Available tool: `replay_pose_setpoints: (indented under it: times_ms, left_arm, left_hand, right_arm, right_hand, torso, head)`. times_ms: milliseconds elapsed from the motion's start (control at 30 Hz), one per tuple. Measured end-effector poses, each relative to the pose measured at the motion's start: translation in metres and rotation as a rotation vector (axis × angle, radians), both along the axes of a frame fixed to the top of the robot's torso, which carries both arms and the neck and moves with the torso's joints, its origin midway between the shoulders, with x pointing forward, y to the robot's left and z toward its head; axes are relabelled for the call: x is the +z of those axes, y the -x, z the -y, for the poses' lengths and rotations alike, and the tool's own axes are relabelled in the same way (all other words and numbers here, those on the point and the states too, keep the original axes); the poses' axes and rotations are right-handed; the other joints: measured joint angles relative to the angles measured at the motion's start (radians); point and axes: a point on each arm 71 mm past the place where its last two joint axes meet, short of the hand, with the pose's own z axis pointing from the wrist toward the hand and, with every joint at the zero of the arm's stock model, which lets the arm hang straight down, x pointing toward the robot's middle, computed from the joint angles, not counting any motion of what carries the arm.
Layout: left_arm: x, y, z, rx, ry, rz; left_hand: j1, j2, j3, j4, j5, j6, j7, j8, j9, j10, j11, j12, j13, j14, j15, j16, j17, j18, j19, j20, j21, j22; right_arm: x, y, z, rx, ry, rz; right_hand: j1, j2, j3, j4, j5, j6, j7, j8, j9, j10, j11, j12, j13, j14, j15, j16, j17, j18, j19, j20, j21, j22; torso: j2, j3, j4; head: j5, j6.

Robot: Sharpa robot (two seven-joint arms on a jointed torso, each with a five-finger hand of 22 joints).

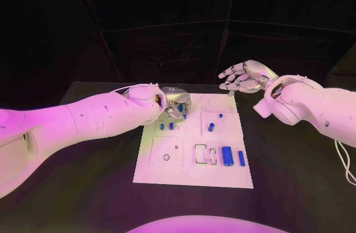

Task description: Assemble the parts on the task board

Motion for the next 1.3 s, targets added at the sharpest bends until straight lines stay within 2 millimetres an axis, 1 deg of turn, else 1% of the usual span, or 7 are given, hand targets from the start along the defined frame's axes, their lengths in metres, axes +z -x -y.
replay_pose_setpoints:
  times_ms: [133, 200, 267, 500, 733, 900, 1300]
  left_arm:
    - [-0.001, -0.001, 0.0, 0.006, -0.012, -0.01]
    - [-0.002, -0.001, 0.001, 0.007, -0.017, -0.015]
    - [-0.002, -0.001, 0.002, 0.007, -0.02, -0.019]
    - [-0.002, -0.002, 0.004, 0.011, -0.03, -0.029]
    - [-0.002, -0.003, 0.004, 0.013, -0.036, -0.036]
    - [-0.001, -0.002, 0.005, 0.012, -0.037, -0.038]
    - [-0.001, 0.009, -0.005, -0.002, -0.007, -0.031]
  left_hand:
    - [0.0, 0.0, 0.0, 0.0, 0.0, 0.0, 0.0, 0.0, 0.0, 0.004, -0.004, -0.004, -0.003, 0.0, 0.0, 0.0, 0.0, 0.0, 0.0, 0.0, 0.004, 0.005]
    - [0.0, 0.0, 0.003, 0.003, 0.0, 0.008, 0.0, -0.003, 0.0, 0.012, -0.002, -0.004, -0.005, 0.0, 0.0, 0.0, -0.003, -0.016, 0.003, -0.003, 0.004, 0.007]
    - [0.001, 0.008, 0.003, 0.003, 0.0, 0.013, -0.001, -0.004, 0.0, 0.018, -0.008, -0.008, -0.007, 0.0, 0.0, 0.0, -0.004, -0.016, 0.003, -0.003, 0.004, 0.009]
    - [0.007, 0.014, 0.005, 0.006, 0.0, 0.03, -0.005, -0.005, 0.0, 0.043, -0.011, -0.01, -0.012, 0.0, 0.0, 0.0, -0.004, -0.016, 0.006, -0.006, 0.013, 0.017]
    - [0.024, 0.046, 0.027, 0.001, 0.0, 0.065, -0.011, -0.008, 0.003, 0.078, -0.019, -0.018, -0.011, 0.002, -0.009, 0.001, -0.004, -0.016, 0.011, -0.011, 0.019, 0.028]
    - [0.043, 0.067, 0.049, -0.016, -0.004, 0.077, -0.009, -0.014, 0.004, 0.093, -0.021, -0.021, -0.012, 0.0, -0.015, 0.006, -0.004, -0.016, 0.014, -0.014, 0.03, 0.04]
    - [0.05, 0.074, 0.054, -0.021, -0.004, 0.077, -0.008, -0.019, 0.005, 0.093, -0.021, -0.036, -0.014, 0.0, -0.015, 0.006, -0.006, -0.015, 0.014, -0.014, 0.039, 0.052]
  right_arm:
    - [0.0, 0.0, 0.0, 0.001, 0.0, 0.0]
    - [0.0, 0.0, 0.0, 0.001, 0.0, 0.0]
    - [0.0, 0.0, -0.001, 0.001, 0.0, 0.0]
    - [0.0, 0.0, -0.001, 0.002, 0.0, 0.0]
    - [0.0, 0.0, -0.002, 0.002, 0.0, 0.0]
    - [0.0, 0.0, -0.002, 0.003, 0.0, 0.0]
    - [0.0, -0.001, -0.001, 0.001, 0.001, 0.001]
  right_hand:
    - [0.0, 0.0, 0.0, 0.0, 0.0, 0.0, 0.0, 0.0, 0.0, 0.0, 0.0, 0.0, 0.0, 0.0, 0.0, 0.0, 0.0, 0.0, 0.0, 0.0, 0.0, 0.0]
    - [0.0, 0.0, 0.0, 0.0, 0.0, 0.0, 0.0, 0.0, 0.0, 0.0, 0.0, 0.0, 0.0, 0.0, 0.0, 0.0, 0.0, 0.0, 0.0, 0.0, 0.0, 0.0]
    - [0.0, 0.0, 0.0, 0.0, 0.0, 0.0, 0.0, 0.0, 0.0, 0.0, 0.0, 0.0, 0.0, 0.0, 0.0, 0.0, 0.0, 0.0, 0.0, 0.0, 0.0, 0.0]
    - [0.0, 0.0, 0.0, 0.0, 0.0, 0.0, 0.0, 0.0, 0.0, 0.0, 0.0, 0.0, 0.0, 0.0, 0.0, 0.0, 0.0, 0.0, 0.0, 0.0, 0.0, 0.0]
    - [0.0, 0.0, 0.0, 0.0, 0.0, 0.0, 0.0, 0.0, 0.0, 0.0, 0.0, 0.0, 0.0, 0.0, 0.0, 0.0, 0.0, 0.0, 0.0, 0.0, 0.0, 0.0]
    - [0.0, 0.0, 0.0, 0.0, 0.0, 0.0, 0.0, 0.0, 0.0, 0.0, 0.0, 0.0, 0.0, 0.0, 0.0, 0.0, 0.0, 0.0, 0.0, 0.0, 0.0, 0.0]
    - [0.0, 0.0, 0.0, 0.0, 0.0, 0.0, 0.0, 0.0, 0.0, 0.0, 0.0, 0.0, 0.0, 0.0, 0.0, 0.0, 0.0, 0.0, 0.0, 0.0, 0.0, -0.001]
  torso:
    - [0.0, 0.0002, 0.0001]
    - [0.0, 0.0002, 0.0003]
    - [0.0, 0.0002, 0.0005]
    - [0.0, 0.0002, 0.0005]
    - [0.0, 0.0002, 0.0005]
    - [0.0, 0.0001, 0.0007]
    - [-0.001, -0.0001, 0.0029]
  head:
    - [0.0, -0.001]
    - [0.0, -0.001]
    - [0.0, -0.001]
    - [0.0, -0.002]
    - [0.0, -0.003]
    - [-0.001, -0.004]
    - [-0.002, -0.001]
